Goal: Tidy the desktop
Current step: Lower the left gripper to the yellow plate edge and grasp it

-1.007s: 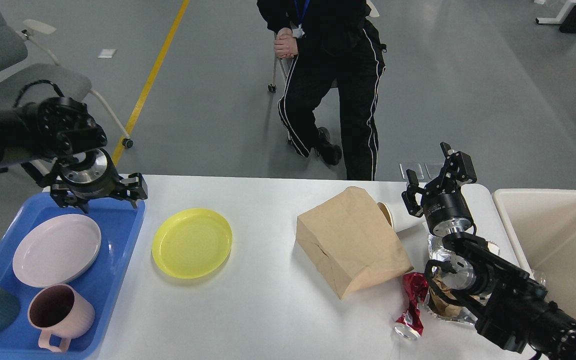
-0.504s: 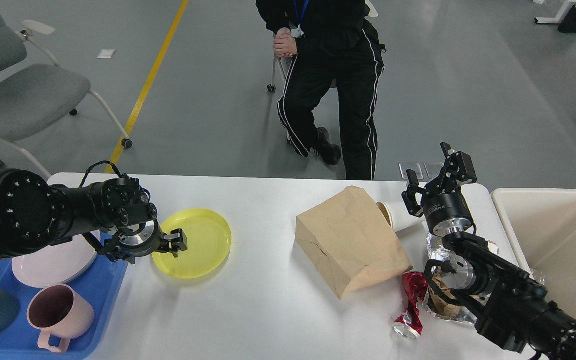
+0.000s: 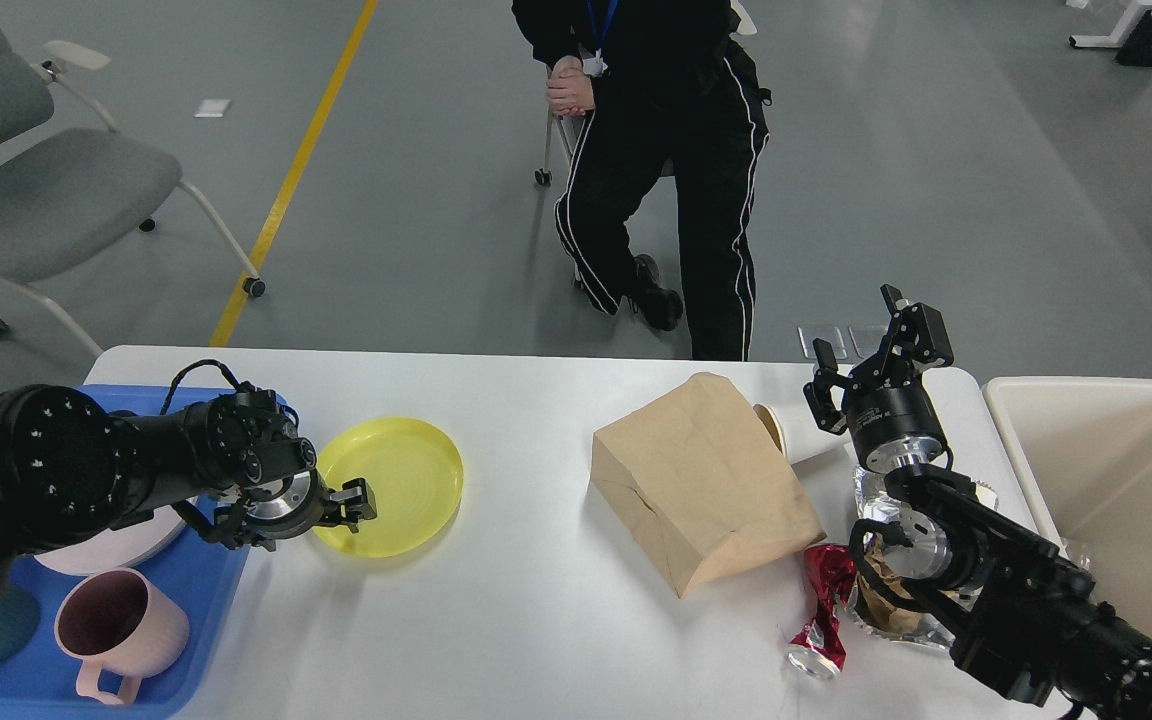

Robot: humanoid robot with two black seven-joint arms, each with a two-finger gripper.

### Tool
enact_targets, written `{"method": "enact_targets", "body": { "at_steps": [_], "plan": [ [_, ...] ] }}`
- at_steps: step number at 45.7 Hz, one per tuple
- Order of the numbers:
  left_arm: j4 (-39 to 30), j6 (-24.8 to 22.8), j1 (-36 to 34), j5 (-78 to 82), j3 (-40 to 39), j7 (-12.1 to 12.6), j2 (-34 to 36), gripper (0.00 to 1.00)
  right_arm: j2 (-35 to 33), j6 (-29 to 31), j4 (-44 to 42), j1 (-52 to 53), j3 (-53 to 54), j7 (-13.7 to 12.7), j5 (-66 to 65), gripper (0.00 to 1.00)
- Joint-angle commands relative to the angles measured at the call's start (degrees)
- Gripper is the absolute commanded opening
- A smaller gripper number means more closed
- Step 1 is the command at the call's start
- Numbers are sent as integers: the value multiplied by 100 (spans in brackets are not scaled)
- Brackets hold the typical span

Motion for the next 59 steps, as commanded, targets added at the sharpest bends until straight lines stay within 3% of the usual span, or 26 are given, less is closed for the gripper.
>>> {"method": "enact_targets", "body": {
  "at_steps": [1,13,17,25,38,41,52,59],
  "plan": [
    [9,-30,34,-1,-78,2,-6,74,-6,0,0,0,2,0,1,100],
    [9,-531,35,-1,-130,2,-6,31,3,0,0,0,2,0,1,100],
    [9,-655,35,-1,-157,2,2,21,3,0,0,0,2,0,1,100],
    [9,-646,87,-1,-157,-7,2,19,3,0,0,0,2,0,1,100],
    [9,-751,79,-1,-157,2,2,6,3,0,0,0,2,0,1,100],
    [0,-874,43,-1,-157,11,29,0,-6,0,0,0,2,0,1,100],
    [0,-1331,-281,-1,-148,11,99,0,3,0,0,0,2,0,1,100],
    [-18,-2016,-844,8,-148,133,327,0,-6,0,0,0,2,0,1,100]
  ]
}}
